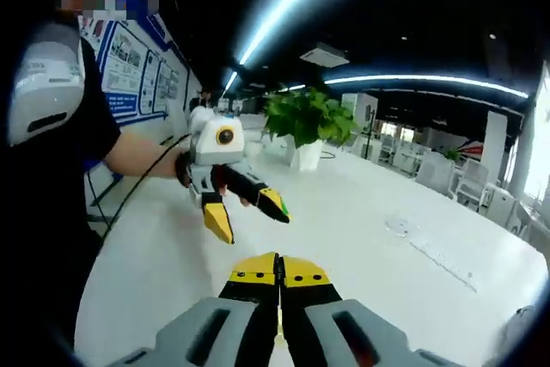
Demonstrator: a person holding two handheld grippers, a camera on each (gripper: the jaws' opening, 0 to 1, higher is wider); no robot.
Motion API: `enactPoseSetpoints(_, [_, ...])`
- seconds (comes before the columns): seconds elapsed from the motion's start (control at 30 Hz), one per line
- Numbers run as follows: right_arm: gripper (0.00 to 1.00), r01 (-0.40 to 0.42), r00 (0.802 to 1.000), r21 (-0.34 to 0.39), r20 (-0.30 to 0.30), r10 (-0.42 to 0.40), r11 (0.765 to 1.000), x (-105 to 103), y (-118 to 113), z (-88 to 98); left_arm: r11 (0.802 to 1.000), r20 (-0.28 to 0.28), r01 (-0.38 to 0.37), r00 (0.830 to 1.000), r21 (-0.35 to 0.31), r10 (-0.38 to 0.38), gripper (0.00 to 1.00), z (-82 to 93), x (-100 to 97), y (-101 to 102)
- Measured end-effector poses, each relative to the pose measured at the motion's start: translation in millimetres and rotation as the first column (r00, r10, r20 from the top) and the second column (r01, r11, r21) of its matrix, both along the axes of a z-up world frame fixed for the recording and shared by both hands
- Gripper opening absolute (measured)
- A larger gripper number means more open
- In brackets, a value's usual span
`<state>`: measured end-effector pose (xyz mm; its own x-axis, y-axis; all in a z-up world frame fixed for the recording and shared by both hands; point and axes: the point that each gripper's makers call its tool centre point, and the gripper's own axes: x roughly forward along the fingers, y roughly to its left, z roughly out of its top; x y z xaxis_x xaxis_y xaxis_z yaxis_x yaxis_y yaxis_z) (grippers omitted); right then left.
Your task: Open the Petri dish lid, place the lid on the table, pour the liquid culture medium into the Petri dish, pick up the Petri dish lid from the table, and close the Petri dish
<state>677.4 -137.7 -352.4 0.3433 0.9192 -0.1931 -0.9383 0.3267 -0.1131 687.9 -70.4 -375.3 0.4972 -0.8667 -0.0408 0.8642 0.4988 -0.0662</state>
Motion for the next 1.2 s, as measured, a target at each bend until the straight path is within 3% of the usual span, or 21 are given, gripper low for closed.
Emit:
enactPoseSetpoints(0.03, [0.00,-0.013,1.000,0.005,0.027,0.013,1.000,-2,3,3.8,1.000,-0.010,-0.003,1.000,-0.016,0.003,0.33,1.5,-1.0,4])
enactPoseSetpoints(0.13, [0.00,-0.032,0.999,-0.006,0.010,0.032,0.999,-7,9,-2.4,0.999,-0.004,-0.037,0.999,-0.014,0.036,0.34,3.8,-7.8,13])
enactPoseSetpoints(0.2, [0.07,-0.065,0.998,-0.025,-0.016,0.064,0.998,-13,13,-11.3,0.999,0.005,-0.038,0.999,-0.014,0.038,0.37,6.6,-14.5,15])
enactPoseSetpoints(0.33, [0.13,-0.074,0.997,-0.040,-0.011,0.074,0.996,-12,16,-17.0,0.999,0.029,-0.053,0.998,0.014,0.052,0.37,8.2,-24.1,18])
enactPoseSetpoints(0.47, [0.16,-0.083,0.996,-0.023,-0.023,0.083,0.996,-10,22,-15.3,0.996,0.028,-0.084,0.996,0.036,0.083,0.38,3.8,-27.2,34])
enactPoseSetpoints(0.6, [0.21,-0.091,0.996,-0.026,-0.015,0.091,0.996,-10,28,-13.6,0.992,0.022,-0.125,0.992,0.009,0.124,0.38,7.7,-28.2,50])
enactPoseSetpoints(1.2, [0.30,-0.079,0.997,-0.028,-0.018,0.079,0.996,-20,24,-10.9,0.991,0.033,-0.134,0.990,-0.025,0.135,0.39,11.5,-37.3,52])
